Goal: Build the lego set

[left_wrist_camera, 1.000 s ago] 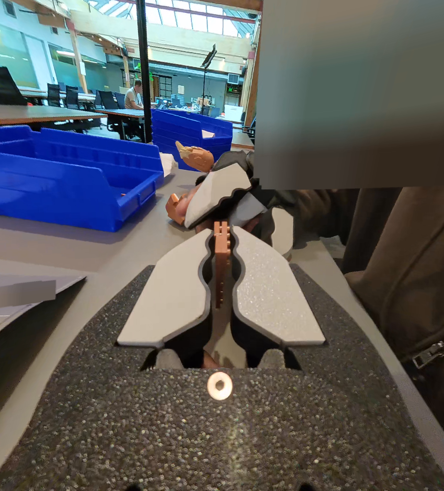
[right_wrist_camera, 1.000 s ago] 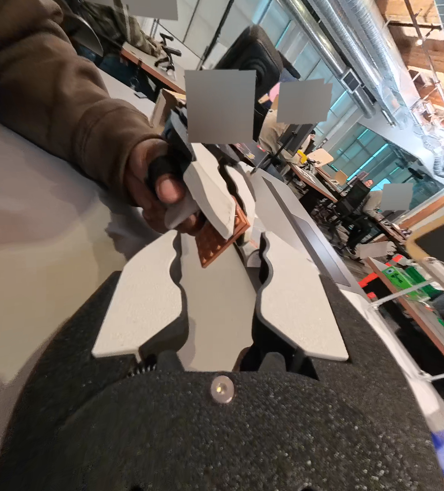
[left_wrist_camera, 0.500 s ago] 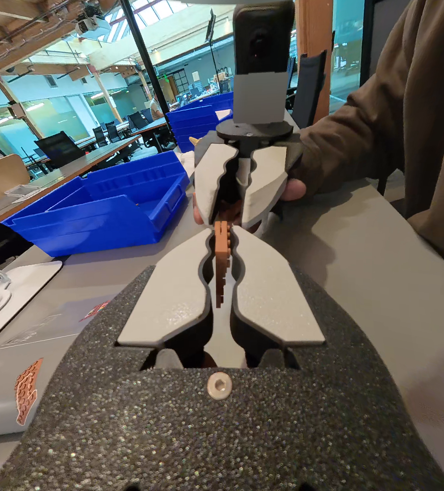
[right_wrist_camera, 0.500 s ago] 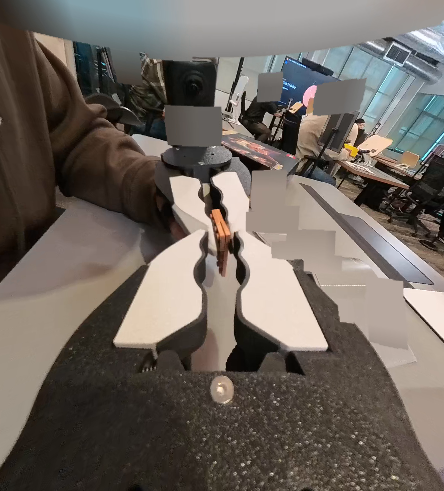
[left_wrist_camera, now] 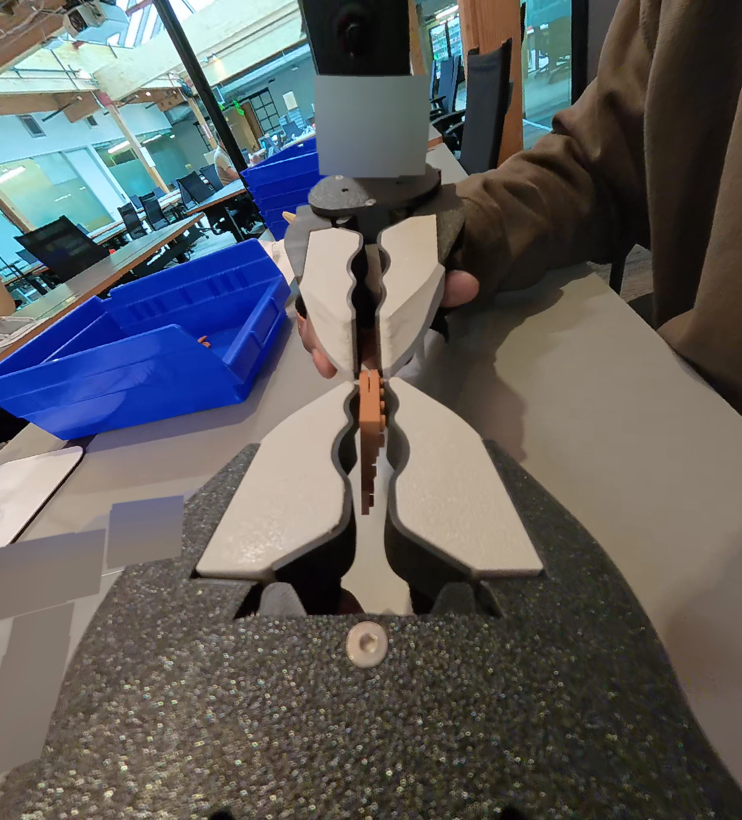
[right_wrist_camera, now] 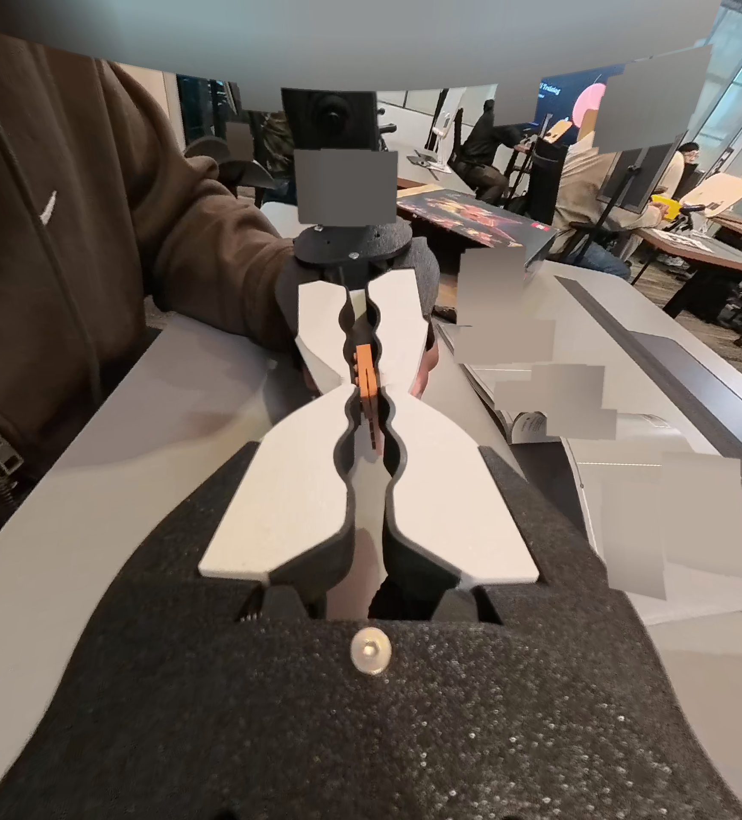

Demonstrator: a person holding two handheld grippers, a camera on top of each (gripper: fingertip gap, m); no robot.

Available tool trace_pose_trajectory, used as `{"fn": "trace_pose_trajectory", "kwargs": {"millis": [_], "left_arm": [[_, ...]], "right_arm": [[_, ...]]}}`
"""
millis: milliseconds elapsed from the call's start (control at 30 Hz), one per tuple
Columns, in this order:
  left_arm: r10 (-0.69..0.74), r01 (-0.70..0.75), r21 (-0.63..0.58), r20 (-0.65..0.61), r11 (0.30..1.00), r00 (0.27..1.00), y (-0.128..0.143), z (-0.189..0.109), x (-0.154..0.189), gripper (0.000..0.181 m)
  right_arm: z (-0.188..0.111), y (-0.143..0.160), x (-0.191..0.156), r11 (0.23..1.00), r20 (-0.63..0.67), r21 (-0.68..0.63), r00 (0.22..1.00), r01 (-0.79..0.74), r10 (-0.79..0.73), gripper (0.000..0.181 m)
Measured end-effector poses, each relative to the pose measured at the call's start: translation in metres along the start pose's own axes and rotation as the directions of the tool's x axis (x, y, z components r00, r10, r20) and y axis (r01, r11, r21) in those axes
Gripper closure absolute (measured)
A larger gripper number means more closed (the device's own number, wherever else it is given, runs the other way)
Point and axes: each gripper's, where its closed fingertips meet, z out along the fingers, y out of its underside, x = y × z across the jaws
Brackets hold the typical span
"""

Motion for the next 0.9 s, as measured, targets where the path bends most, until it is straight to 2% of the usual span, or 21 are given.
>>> {"fn": "trace_pose_trajectory", "kwargs": {"millis": [367,633,733,800,833,900], "left_arm": [[0.007,-0.007,-0.010,0.006,1.000,1.000,0.001,0.001,0.001,0.172],[-0.001,0.001,0.006,0.033,1.000,0.999,-0.001,0.000,-0.004,0.172],[-0.085,0.081,0.062,0.062,0.995,0.994,-0.004,0.000,-0.013,0.172],[-0.177,0.167,0.151,0.053,0.974,0.983,-0.009,-0.003,-0.019,0.172],[-0.248,0.234,0.196,0.050,0.952,0.967,-0.012,-0.006,-0.026,0.173],[-0.401,0.389,0.279,-0.014,0.878,0.916,-0.018,-0.012,-0.035,0.173]], "right_arm": [[-0.001,0.002,-0.001,0.999,0.008,-0.033,1.000,0.004,-0.003,0.175],[-0.001,-0.001,0.004,1.000,-0.019,-0.008,1.000,-0.017,0.016,0.175],[-0.002,-0.005,0.013,0.999,-0.068,0.035,0.997,-0.039,0.041,0.175],[-0.004,-0.007,0.016,0.995,-0.074,0.062,0.994,-0.081,0.086,0.166],[-0.004,-0.006,0.019,0.992,-0.083,0.066,0.990,-0.110,0.115,0.158],[-0.002,-0.004,0.025,0.980,-0.091,0.074,0.977,-0.187,0.193,0.153]]}}
